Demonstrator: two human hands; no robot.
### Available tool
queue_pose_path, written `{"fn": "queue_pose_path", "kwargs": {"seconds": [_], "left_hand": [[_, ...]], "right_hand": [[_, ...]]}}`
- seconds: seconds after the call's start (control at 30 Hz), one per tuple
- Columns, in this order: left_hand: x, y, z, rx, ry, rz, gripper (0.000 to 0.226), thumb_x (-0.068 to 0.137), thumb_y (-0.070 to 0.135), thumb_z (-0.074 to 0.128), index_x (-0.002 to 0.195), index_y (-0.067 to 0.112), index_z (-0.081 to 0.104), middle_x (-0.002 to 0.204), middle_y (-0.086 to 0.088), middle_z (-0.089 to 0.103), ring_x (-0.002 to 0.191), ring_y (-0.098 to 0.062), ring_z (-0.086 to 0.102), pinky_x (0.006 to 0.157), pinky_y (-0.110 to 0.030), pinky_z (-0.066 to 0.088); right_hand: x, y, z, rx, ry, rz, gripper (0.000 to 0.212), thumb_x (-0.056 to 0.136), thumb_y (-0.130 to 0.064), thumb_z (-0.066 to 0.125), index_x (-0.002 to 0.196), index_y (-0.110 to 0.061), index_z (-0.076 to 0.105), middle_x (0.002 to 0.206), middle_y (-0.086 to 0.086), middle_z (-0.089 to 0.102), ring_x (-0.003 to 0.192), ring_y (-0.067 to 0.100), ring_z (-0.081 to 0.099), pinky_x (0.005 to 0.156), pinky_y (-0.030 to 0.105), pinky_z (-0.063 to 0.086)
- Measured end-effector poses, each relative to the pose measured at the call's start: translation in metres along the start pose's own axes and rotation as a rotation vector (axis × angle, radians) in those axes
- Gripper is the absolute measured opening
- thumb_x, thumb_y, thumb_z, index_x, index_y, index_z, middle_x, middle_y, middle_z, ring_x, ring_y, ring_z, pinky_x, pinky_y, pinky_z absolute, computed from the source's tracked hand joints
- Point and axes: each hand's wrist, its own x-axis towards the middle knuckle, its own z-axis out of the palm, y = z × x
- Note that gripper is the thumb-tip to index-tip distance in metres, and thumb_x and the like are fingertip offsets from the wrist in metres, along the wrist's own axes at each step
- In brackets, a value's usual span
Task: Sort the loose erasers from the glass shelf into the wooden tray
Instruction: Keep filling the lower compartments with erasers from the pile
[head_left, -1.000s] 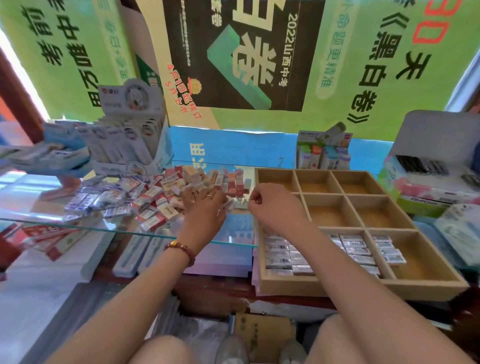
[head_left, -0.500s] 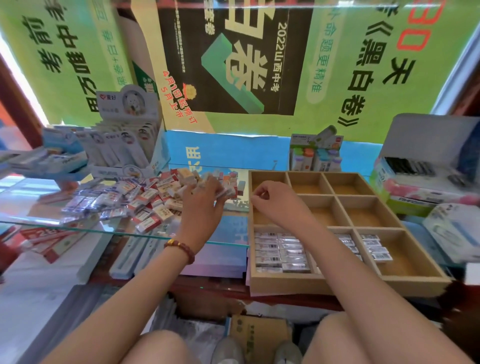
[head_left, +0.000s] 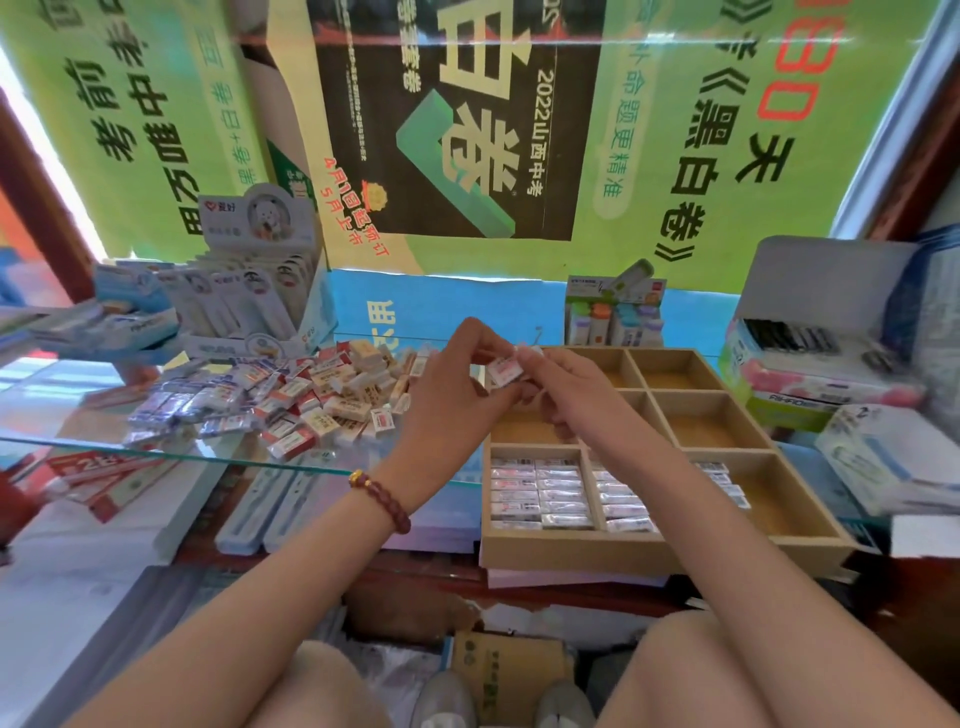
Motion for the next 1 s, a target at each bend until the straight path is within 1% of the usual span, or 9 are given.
{"fn": "queue_pose_path", "kwargs": {"seconds": [0.1,0.17,0.27,0.33,0.43,0.53,0.7,0.83,1.0], "left_hand": [[-0.002,0.011,0.005,-0.171,-0.080,-0.111,0.033,0.073,0.025,0.077,0.091,0.028,0.049,0.092,0.012,0.061,0.082,0.002,0.059,0.068,-0.016,0.047],[-0.004,0.014,0.010,-0.242,-0.188,-0.152,0.025,0.076,0.030,0.069,0.098,0.028,0.056,0.093,0.011,0.064,0.084,-0.001,0.061,0.073,-0.015,0.047],[-0.008,0.020,0.020,-0.459,-0.256,-0.211,0.021,0.088,0.013,0.062,0.109,0.015,0.063,0.097,0.002,0.069,0.089,-0.006,0.065,0.077,-0.020,0.053],[-0.007,0.024,0.025,-0.554,-0.252,-0.255,0.023,0.089,0.007,0.059,0.111,0.010,0.064,0.098,-0.002,0.070,0.092,-0.013,0.067,0.081,-0.029,0.056],[-0.006,0.027,0.033,-0.663,-0.249,-0.319,0.025,0.082,0.008,0.064,0.107,0.007,0.064,0.095,-0.003,0.071,0.091,-0.017,0.067,0.084,-0.032,0.056],[-0.007,0.030,0.043,-0.792,-0.230,-0.443,0.021,0.079,0.009,0.065,0.100,0.006,0.059,0.092,-0.006,0.070,0.090,-0.020,0.066,0.088,-0.035,0.054],[-0.008,0.036,0.056,-0.964,-0.211,-0.556,0.011,0.085,0.004,0.059,0.090,0.006,0.050,0.091,-0.010,0.069,0.081,-0.018,0.070,0.072,-0.026,0.058],[-0.004,0.039,0.059,-1.069,-0.229,-0.667,0.012,0.092,0.013,0.053,0.081,0.009,0.048,0.092,-0.010,0.069,0.076,-0.017,0.070,0.072,-0.026,0.058],[-0.004,0.039,0.061,-1.063,-0.258,-0.699,0.015,0.094,0.018,0.051,0.105,0.008,0.050,0.090,-0.006,0.071,0.080,-0.014,0.070,0.075,-0.025,0.058]], "right_hand": [[-0.012,-0.001,-0.015,-0.089,0.036,-0.083,0.028,0.096,-0.032,0.051,0.074,-0.016,0.057,0.055,-0.015,0.053,0.046,0.000,0.039,0.047,0.015,0.031],[-0.021,-0.002,-0.026,-0.095,0.021,-0.121,0.018,0.095,-0.027,0.053,0.088,-0.012,0.061,0.052,-0.020,0.054,0.045,-0.004,0.046,0.045,0.010,0.033],[-0.033,-0.001,-0.042,-0.103,0.003,-0.142,0.015,0.096,-0.019,0.053,0.106,-0.010,0.060,0.051,-0.026,0.055,0.047,-0.011,0.051,0.046,0.007,0.038],[-0.039,0.001,-0.049,-0.127,0.003,-0.163,0.018,0.096,-0.019,0.053,0.111,-0.012,0.059,0.061,-0.024,0.058,0.051,-0.013,0.051,0.048,0.006,0.039],[-0.040,0.008,-0.058,-0.133,0.032,-0.149,0.024,0.095,-0.021,0.055,0.119,-0.017,0.057,0.085,-0.016,0.059,0.056,-0.015,0.052,0.050,0.006,0.039],[-0.038,0.013,-0.064,-0.066,0.064,-0.098,0.029,0.094,-0.023,0.056,0.123,-0.021,0.052,0.092,-0.008,0.062,0.052,-0.010,0.051,0.047,0.009,0.037],[-0.039,0.014,-0.071,-0.012,0.070,-0.059,0.019,0.094,-0.020,0.057,0.110,-0.030,0.055,0.078,-0.014,0.058,0.048,-0.006,0.047,0.048,0.016,0.036],[-0.037,0.015,-0.071,0.077,0.066,-0.034,0.022,0.096,-0.018,0.054,0.116,-0.024,0.058,0.074,-0.012,0.055,0.049,-0.002,0.040,0.048,0.017,0.033],[-0.034,0.018,-0.074,0.178,0.067,-0.033,0.026,0.098,-0.013,0.049,0.122,-0.017,0.057,0.072,-0.007,0.053,0.050,0.003,0.036,0.045,0.014,0.031]]}}
